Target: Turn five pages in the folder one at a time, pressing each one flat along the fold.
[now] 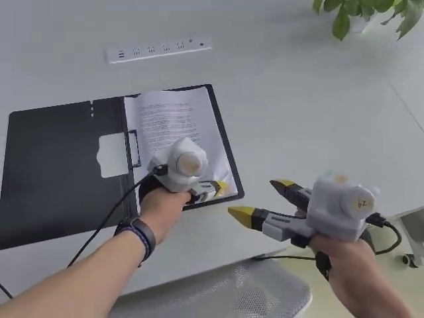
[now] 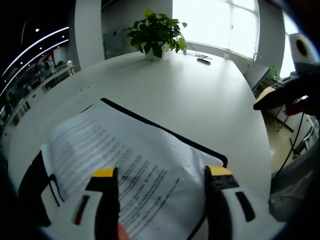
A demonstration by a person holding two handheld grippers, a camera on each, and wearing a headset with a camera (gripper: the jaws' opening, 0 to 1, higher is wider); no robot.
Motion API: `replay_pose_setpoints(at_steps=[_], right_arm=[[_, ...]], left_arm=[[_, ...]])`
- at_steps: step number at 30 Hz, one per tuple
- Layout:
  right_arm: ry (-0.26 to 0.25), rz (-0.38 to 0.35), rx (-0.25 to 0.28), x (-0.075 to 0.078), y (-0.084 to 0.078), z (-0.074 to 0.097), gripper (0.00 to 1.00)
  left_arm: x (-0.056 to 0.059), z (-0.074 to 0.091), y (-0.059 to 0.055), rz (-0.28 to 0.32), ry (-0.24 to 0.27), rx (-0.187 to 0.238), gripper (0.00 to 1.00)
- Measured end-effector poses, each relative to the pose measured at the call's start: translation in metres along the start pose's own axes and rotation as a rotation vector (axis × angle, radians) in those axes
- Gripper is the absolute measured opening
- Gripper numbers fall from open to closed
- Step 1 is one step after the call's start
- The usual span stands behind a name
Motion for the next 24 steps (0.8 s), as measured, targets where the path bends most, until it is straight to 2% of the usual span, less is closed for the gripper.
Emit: replay_pose_setpoints(at_steps=[8, 15, 18, 21, 24], right_arm=[[0.019, -0.024, 0.019, 0.013, 0.008, -0.011, 0.69], [0.053, -0.044, 0.022, 0.025, 0.016, -0.032, 0.65], [0.068, -0.084, 0.028, 0.036, 0.018, -0.042, 0.61], [0.101, -0.137, 0.06, 0.04, 0.025, -0.047, 0.57], [0.118, -0.147, 0.065, 0.043, 0.032, -0.053, 0.52]], left_arm=[[-0.003, 0.001, 0.0, 0.016, 0.001, 0.015, 0.65], [-0.004, 0.0, 0.001, 0.018, 0.003, 0.016, 0.64], [-0.005, 0.0, 0.001, 0.017, 0.004, 0.017, 0.64], [-0.005, -0.001, 0.001, 0.017, 0.004, 0.017, 0.64], [-0.005, -0.001, 0.001, 0.018, 0.003, 0.019, 0.64]])
Point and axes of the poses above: the centre of the closed fingertips' face, and the gripper's own axes: z roughly backward along the fingers, x roughly to its right, y roughly out of its top, the point moved 2 cm from there along z, roughly backward along the fingers, and after that the axes turned 15 degrees about -x, right-handed, at the moved point
